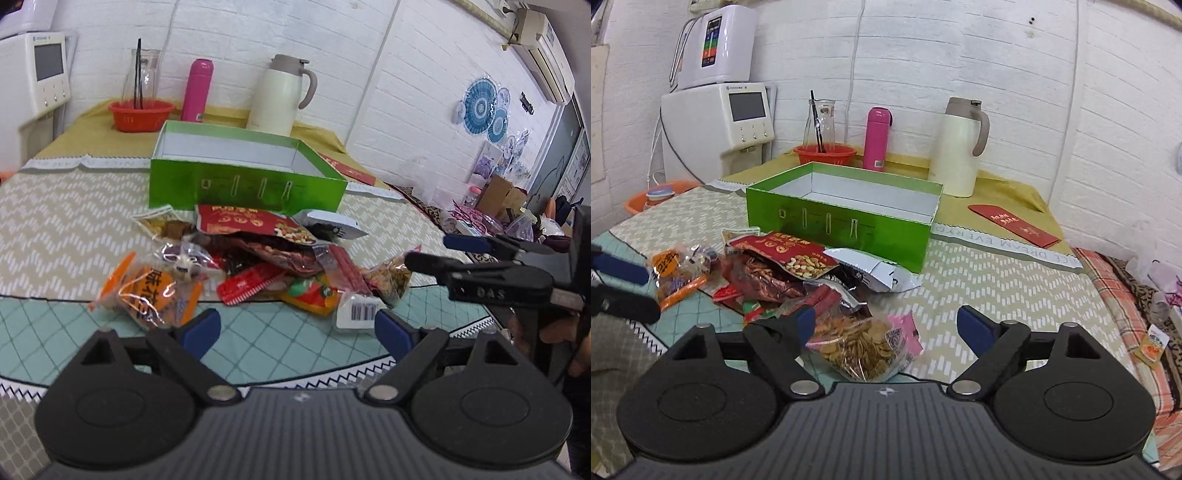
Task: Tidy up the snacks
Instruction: 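Move the left tool back to the snack pile, then grasp the pink-topped nut bag with the left tool, then carry the nut bag into the green box and open the left tool, then move the left tool to the red sausage sticks and white barcode pack, then grasp the red sausage sticks and barcode pack with the left tool, then lower the sausage sticks and barcode pack into the box, open left tool, then move the left tool back to the orange-striped snack bag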
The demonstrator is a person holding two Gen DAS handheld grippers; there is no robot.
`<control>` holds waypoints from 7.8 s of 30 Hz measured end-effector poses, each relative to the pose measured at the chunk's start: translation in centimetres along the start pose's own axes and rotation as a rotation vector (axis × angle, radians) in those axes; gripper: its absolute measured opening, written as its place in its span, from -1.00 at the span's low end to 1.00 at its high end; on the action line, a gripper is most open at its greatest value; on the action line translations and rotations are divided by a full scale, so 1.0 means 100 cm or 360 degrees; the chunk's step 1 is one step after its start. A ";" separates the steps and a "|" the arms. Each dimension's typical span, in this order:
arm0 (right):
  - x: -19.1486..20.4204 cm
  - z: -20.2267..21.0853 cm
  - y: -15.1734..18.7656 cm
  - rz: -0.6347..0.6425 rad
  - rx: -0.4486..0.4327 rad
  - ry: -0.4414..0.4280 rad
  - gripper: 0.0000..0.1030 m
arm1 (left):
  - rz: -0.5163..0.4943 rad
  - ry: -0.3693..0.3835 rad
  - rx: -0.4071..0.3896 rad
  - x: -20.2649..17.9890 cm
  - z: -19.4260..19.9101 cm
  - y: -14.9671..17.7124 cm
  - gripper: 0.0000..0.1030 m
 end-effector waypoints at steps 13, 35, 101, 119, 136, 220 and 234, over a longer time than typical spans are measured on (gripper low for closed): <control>-0.019 0.016 0.038 -0.0141 0.0006 -0.0032 0.06 | -0.0058 0.0245 0.0096 -0.045 -0.025 -0.005 0.62; -0.025 0.006 0.064 -0.0373 0.0001 -0.0198 0.89 | -0.0275 0.0378 0.0335 -0.110 -0.134 -0.023 0.20; -0.004 -0.133 -0.072 -0.0163 -0.0084 -0.0203 1.00 | 0.0013 -0.0181 -0.0098 0.044 -0.156 -0.166 0.51; 0.003 0.014 -0.040 -0.0315 -0.0081 -0.0194 1.00 | -0.0058 -0.0241 -0.0185 0.016 -0.028 -0.097 0.50; 0.056 -0.033 0.025 -0.0353 0.0140 -0.0190 0.85 | -0.0044 -0.0179 -0.0031 0.018 -0.002 -0.008 0.50; 0.041 -0.179 -0.091 0.0003 -0.0069 -0.0378 1.00 | 0.0334 0.0106 -0.0064 0.082 -0.196 -0.191 0.32; 0.029 -0.151 -0.089 -0.0059 -0.0126 -0.0281 1.00 | 0.0159 -0.0326 -0.0152 0.093 -0.156 -0.184 0.70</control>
Point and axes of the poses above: each gripper's, at about its wrist camera, not at the fingertips, and z roughly against the way its jaws point, x to its left, y to its underside, the point moved 8 cm from there along -z, roughly the way its jaws point, and after that the axes turned 1 degree about z, right-handed, at the moved point
